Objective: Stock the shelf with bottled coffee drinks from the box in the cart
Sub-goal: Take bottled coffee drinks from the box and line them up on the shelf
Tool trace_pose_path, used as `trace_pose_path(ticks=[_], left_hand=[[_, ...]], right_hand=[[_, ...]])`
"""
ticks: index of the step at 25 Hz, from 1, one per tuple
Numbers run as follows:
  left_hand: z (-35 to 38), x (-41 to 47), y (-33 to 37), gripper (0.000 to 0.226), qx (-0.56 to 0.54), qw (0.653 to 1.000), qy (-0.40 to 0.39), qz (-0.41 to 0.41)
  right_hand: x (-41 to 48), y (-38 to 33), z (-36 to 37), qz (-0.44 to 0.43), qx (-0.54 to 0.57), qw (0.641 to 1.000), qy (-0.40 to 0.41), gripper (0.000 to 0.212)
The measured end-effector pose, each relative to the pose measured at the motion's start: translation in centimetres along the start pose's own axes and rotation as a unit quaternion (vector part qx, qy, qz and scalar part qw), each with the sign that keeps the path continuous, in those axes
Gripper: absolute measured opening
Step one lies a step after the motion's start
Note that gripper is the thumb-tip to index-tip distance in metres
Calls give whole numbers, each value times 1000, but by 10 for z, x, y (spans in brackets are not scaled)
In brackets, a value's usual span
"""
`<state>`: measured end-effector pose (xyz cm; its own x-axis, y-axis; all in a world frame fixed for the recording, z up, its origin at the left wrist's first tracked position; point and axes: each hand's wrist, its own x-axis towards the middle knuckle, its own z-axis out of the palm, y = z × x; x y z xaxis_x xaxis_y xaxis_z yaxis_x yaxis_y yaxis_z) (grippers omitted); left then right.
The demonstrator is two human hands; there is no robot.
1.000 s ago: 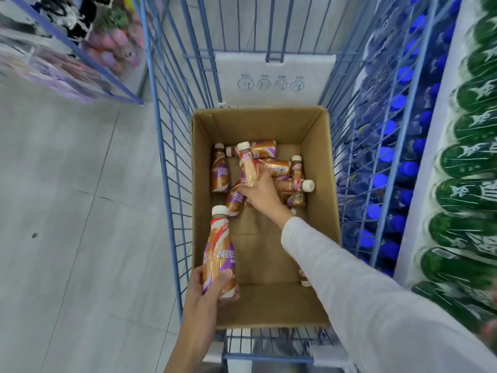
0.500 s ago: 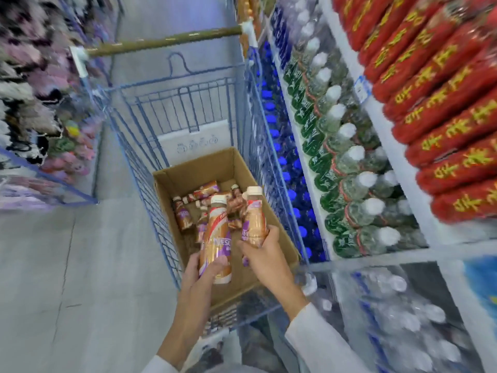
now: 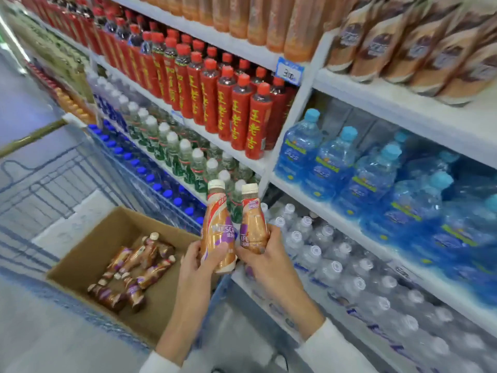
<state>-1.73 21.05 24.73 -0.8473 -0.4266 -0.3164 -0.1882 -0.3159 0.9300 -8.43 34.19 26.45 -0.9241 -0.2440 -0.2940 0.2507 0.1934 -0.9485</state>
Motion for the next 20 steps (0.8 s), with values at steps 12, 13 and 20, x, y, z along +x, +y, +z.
trace_pose_path(ticks=[12,13,20], left_hand=[[256,-88,-28,67,3,970,-241,-22],[275,-97,-31,64,-5,968,-249,-19],[397,-140,-10,52,12,942,-328,72]], right_hand=[[-129,7,-279,-49,50,961,267,47],[-141,7,-300,-54,48,958,277,48],[-180,-24,-428,-125,47,930,343,48]])
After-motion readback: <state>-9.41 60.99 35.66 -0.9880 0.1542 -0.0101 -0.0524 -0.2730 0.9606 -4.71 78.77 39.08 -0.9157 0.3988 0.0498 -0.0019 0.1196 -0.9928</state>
